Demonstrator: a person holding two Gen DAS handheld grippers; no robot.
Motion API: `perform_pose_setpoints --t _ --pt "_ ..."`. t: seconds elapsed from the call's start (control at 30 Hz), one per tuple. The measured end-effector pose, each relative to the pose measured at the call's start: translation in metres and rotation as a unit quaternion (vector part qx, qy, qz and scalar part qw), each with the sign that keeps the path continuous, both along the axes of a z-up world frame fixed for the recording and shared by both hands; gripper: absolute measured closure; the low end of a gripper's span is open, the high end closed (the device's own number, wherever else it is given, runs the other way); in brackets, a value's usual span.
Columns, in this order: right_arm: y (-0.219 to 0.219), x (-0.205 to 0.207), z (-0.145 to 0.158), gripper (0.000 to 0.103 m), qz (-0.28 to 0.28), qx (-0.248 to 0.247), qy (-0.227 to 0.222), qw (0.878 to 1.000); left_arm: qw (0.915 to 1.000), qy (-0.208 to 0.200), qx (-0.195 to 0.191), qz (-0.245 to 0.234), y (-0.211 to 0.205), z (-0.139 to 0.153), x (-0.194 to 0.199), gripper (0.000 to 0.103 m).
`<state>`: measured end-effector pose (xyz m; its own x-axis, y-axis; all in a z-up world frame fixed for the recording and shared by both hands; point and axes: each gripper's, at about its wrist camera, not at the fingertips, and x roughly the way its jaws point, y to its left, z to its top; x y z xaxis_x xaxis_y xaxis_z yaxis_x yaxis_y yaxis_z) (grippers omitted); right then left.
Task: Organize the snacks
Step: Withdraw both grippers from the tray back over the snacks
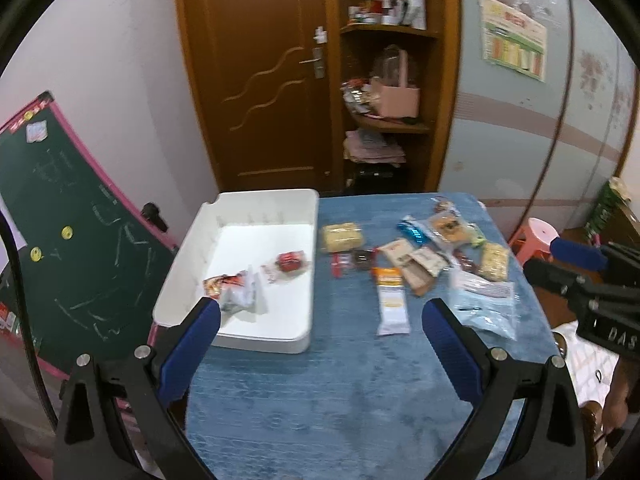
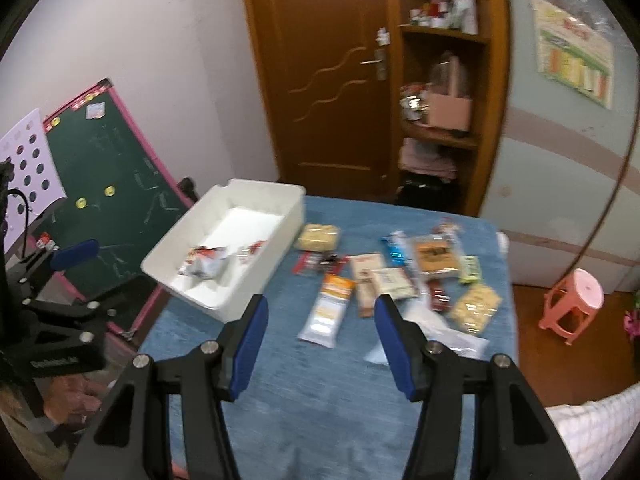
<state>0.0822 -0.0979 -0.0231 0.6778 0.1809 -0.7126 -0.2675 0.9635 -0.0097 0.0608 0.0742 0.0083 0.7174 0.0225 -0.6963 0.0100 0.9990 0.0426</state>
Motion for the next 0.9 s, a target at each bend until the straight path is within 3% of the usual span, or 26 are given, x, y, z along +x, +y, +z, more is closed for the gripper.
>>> perform_pose_setpoints --t 0.17,0.47,0.7,0.9 --pt "-0.051 -0.013 0.005 0.047 -0.042 -0.008 -0.014 0.999 0.9996 0.004 -0.002 -0.027 -0.031 0.0 0.001 0.002" --pt "-0.112 -0.012 -0.015 0.047 -0.085 -0.014 -0.005 0.996 0.9995 0.022 0.004 -0.024 -0.061 -0.016 0.024 0.002" --pt "-0.131 -0.001 -0.038 0.047 -0.09 -0.029 0.005 0.995 0.9978 0.059 0.013 -0.027 -0.074 -0.052 0.051 0.002" --pt "-0.153 0.028 -0.086 0.047 -0.104 -0.004 0.067 0.992 0.9944 0.098 0.011 -0.038 -0.081 -0.098 0.08 0.002"
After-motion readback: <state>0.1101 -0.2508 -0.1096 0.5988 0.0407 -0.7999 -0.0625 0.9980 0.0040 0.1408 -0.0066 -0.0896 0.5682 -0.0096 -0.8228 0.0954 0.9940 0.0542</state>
